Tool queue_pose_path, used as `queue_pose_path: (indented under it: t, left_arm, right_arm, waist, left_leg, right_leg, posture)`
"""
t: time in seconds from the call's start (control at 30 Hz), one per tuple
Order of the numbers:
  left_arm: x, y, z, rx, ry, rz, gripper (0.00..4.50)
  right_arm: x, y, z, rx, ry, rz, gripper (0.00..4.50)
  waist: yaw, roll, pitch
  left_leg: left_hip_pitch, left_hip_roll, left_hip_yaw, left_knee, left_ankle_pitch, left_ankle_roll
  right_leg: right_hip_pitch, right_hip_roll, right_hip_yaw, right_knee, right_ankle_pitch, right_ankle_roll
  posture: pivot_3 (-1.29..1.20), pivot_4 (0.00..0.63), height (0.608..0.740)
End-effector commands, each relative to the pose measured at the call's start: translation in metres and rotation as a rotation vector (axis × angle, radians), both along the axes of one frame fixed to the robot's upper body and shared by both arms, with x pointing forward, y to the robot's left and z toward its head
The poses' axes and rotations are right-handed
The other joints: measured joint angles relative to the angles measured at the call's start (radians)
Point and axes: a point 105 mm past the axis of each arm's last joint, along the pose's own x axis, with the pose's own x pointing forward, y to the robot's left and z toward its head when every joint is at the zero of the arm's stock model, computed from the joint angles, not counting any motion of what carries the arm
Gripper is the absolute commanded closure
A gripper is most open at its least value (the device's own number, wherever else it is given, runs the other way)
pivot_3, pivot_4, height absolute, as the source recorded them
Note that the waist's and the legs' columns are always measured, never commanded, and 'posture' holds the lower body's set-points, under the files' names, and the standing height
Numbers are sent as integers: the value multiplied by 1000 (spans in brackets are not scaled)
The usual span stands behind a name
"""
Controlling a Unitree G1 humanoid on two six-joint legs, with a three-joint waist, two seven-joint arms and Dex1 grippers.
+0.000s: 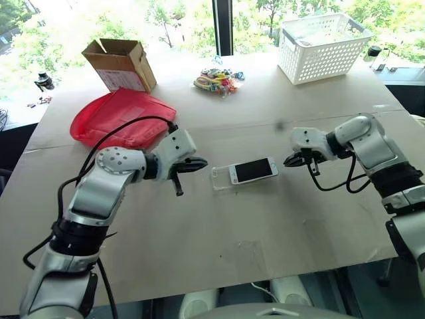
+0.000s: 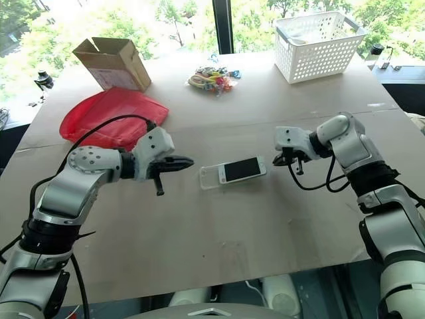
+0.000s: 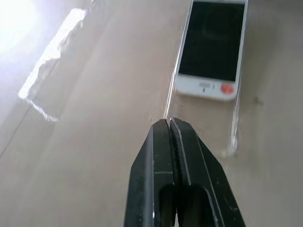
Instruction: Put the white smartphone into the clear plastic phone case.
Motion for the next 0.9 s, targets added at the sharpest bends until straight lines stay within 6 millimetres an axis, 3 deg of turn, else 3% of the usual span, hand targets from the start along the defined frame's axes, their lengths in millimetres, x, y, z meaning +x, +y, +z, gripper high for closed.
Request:
queue_pose_path:
  t: [0.03,0.3,0.67,0.9]
  left_arm:
    - [3,1,-8,-25,4,24,4500]
    - [6,-2,-37,-83,59,46,4500]
    - [8,-26,-38,-259,98,44,4500]
    - [3,-39,-47,-276,126,27,4500]
  right_arm:
    - [0,9,8,5,-37,37,4440]
    - [0,13,8,3,-39,45,4440]
    - [-1,20,4,6,-34,54,4440]
    - [-1,28,4,14,-38,66,4440]
  waist:
    - [7,0,0]
    - [6,0,0]
    - [23,0,0]
    - [28,0,0]
  left_leg:
    - [0,0,-1,0,0,0]
    - [-1,-1,-1,1,2,-3]
    - [0,-4,-2,2,0,0]
    - [0,-5,-2,2,1,-1]
  right_leg:
    - [0,0,-1,0,0,0]
    - [0,-1,-1,0,0,0]
    - [2,-3,-3,0,0,0]
    - [2,-4,-4,0,0,0]
  posture:
    - [0,150,740]
    - [0,150,740]
    - [0,150,740]
    - [0,150,740]
